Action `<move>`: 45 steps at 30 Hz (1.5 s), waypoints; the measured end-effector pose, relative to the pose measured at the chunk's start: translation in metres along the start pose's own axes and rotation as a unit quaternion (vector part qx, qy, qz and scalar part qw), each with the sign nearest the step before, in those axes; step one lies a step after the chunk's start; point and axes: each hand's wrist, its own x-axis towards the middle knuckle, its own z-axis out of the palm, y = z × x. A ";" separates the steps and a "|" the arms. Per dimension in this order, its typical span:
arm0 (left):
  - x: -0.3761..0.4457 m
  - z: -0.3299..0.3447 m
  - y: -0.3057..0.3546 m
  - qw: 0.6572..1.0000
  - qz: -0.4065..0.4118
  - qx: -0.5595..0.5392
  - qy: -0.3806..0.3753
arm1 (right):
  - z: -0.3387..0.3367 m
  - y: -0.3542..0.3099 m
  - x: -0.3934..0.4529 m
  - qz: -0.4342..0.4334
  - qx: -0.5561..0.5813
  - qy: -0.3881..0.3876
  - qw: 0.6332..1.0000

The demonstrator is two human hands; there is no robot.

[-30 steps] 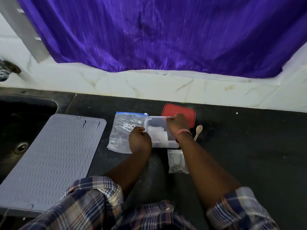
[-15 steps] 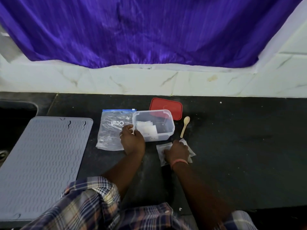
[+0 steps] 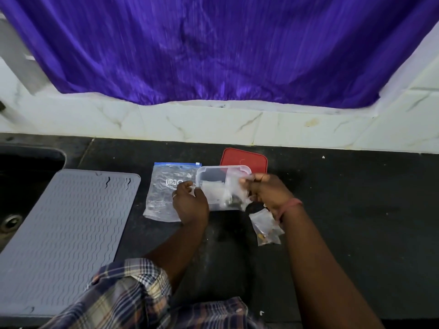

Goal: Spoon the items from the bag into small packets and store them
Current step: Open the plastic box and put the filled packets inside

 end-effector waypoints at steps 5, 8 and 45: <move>0.010 0.000 0.002 0.998 -0.022 -0.005 -0.057 | 0.009 -0.016 0.041 -0.071 -0.139 0.129 0.979; 0.019 -0.002 0.006 0.997 -0.021 0.010 -0.070 | 0.019 -0.015 0.059 -0.045 -0.338 0.082 0.937; 0.017 0.008 0.019 0.992 -0.019 0.104 -0.068 | 0.037 -0.004 0.072 -0.132 -0.328 0.287 0.891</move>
